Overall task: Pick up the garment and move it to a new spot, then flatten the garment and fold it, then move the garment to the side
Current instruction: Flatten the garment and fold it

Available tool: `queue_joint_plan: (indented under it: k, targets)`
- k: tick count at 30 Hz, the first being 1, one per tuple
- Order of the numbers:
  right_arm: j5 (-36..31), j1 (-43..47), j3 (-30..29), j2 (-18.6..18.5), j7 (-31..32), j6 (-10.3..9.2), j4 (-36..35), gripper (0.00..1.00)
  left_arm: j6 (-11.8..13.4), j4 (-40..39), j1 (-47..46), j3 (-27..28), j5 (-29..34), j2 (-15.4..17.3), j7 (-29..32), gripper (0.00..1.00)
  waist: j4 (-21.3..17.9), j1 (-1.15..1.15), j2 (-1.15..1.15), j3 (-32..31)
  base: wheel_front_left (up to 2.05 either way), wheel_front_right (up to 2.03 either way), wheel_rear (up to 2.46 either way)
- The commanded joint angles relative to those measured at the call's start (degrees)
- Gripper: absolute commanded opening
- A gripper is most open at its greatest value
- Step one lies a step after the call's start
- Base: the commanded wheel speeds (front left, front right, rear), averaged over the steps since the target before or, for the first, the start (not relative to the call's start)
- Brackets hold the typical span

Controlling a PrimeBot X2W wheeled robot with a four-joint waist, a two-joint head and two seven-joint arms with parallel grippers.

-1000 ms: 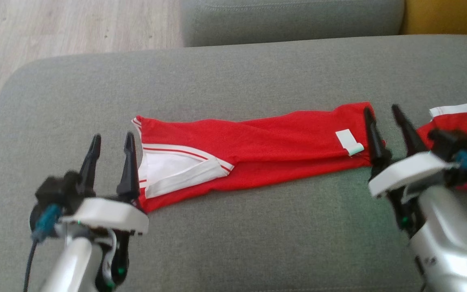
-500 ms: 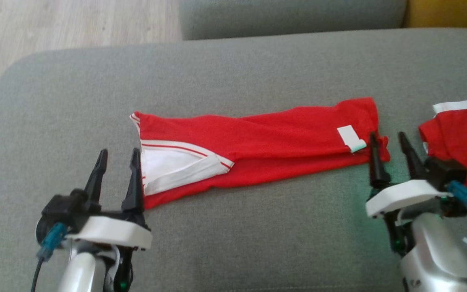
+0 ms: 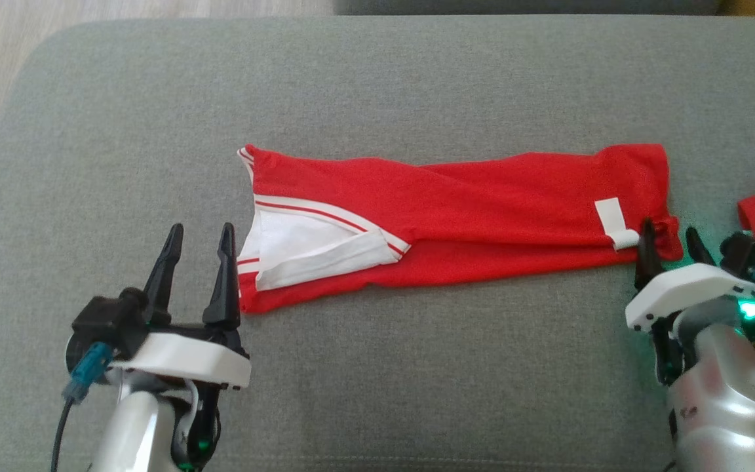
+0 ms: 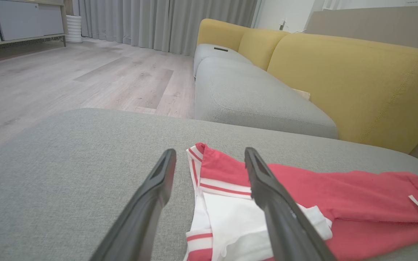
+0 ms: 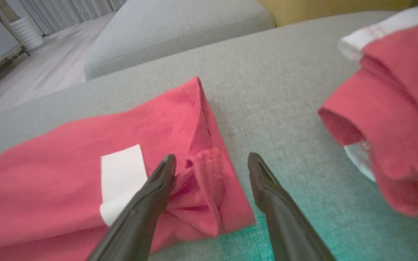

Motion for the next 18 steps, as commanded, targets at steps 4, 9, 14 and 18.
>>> queue_joint_plan:
  k: [4,9,14,18]
  targets:
    - [-1.96,-3.62,-1.18,0.57,1.03,0.21,4.48,1.0,0.24,-1.8,-3.26,1.52,-0.34,0.14,-0.7,1.0,0.27,-0.01,0.0,0.48,0.0,0.0,0.0]
    - [0.43,-6.32,0.27,0.59,1.07,0.21,11.31,1.0,0.41,-1.82,-3.71,1.22,-0.46,0.13,-0.7,1.0,-0.19,-0.01,0.0,0.56,0.0,0.0,0.0]
    - [1.65,-8.21,1.85,0.59,-0.17,0.21,14.83,0.0,0.52,-1.68,-3.96,1.06,-0.66,0.13,-0.7,1.0,-0.68,-0.01,0.0,0.13,0.0,0.0,0.0]
    - [0.96,-8.66,0.53,-0.25,-1.56,0.21,15.13,0.0,0.49,-1.62,-3.74,1.34,-0.71,0.13,-0.7,1.0,-0.92,-0.01,0.0,-0.84,0.0,0.0,0.0]
